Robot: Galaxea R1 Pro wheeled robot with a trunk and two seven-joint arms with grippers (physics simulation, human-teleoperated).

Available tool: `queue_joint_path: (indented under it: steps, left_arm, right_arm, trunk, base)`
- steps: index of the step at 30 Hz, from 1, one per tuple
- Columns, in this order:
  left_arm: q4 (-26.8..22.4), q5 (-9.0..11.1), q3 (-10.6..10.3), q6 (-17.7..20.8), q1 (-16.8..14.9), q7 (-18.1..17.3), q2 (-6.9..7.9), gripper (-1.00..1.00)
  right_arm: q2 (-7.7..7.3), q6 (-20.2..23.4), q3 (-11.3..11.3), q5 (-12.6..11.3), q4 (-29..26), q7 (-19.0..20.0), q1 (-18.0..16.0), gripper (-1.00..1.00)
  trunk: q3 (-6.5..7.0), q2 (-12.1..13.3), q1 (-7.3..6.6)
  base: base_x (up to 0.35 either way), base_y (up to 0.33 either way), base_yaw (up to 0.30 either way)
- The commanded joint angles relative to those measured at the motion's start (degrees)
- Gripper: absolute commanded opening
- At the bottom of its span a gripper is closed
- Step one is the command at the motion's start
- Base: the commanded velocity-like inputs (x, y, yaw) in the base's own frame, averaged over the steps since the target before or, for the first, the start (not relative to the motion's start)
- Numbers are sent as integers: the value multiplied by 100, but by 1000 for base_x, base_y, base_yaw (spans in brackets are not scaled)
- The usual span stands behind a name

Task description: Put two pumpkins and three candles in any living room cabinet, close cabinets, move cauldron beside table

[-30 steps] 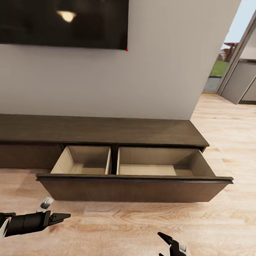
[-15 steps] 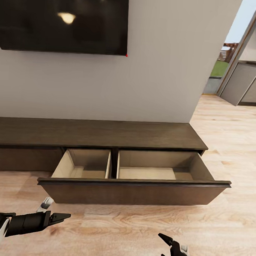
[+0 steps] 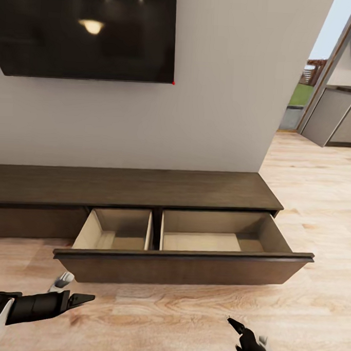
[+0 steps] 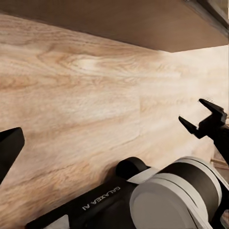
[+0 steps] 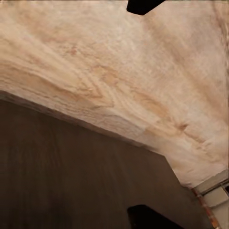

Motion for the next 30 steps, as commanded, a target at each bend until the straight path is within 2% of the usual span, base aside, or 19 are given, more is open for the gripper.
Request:
queue_joint_path:
  steps: [1, 8, 10, 13, 16, 19, 23, 30]
  left_arm:
    - [0, 11, 2, 33, -2, 144, -1, 100]
    - [0, 17, -3, 26, -2, 1040, -20, 100]
    - [0, 19, -10, 25, -2, 1345, -92, 100]
    - [0, 16, -18, 19, -2, 1723, -251, 100]
    - [0, 19, -21, 9, -2, 2310, -428, 100]
    - [-2, 21, -21, 1, -2, 2677, -472, 100]
    - [-13, 28, -22, -2, -2, 2828, -489, 100]
    - [-11, 25, -22, -2, -2, 2863, -496, 100]
  right_arm:
    - [12, 6, 26, -32, -14, -190, -2, 100]
    - [45, -23, 139, 45, -63, -1290, -4, 100]
    - [46, -44, 274, 222, -63, -1773, -4, 100]
    - [53, -61, 351, 371, -65, -2099, -4, 100]
    - [60, -66, 398, 433, -70, -2225, -3, 100]
    - [62, -69, 380, 444, -71, -2243, -3, 100]
    - [56, -63, 350, 445, -79, -2242, -2, 100]
    - [56, -64, 382, 450, -96, -2234, -2, 100]
  trunk:
    - [14, 40, -24]
    - [140, 321, -177]
    - [176, 401, -221]
    - [230, 521, -287]
    - [283, 641, -353]
    - [337, 762, -419]
    - [409, 922, -507]
    - [535, 1203, -660]
  base:
    - [0, 0, 0]
    - [0, 0, 0]
    - [0, 0, 0]
    - [0, 0, 0]
    - [0, 0, 0]
    - [0, 0, 0]
    - [0, 0, -56]
    - [0, 0, -241]
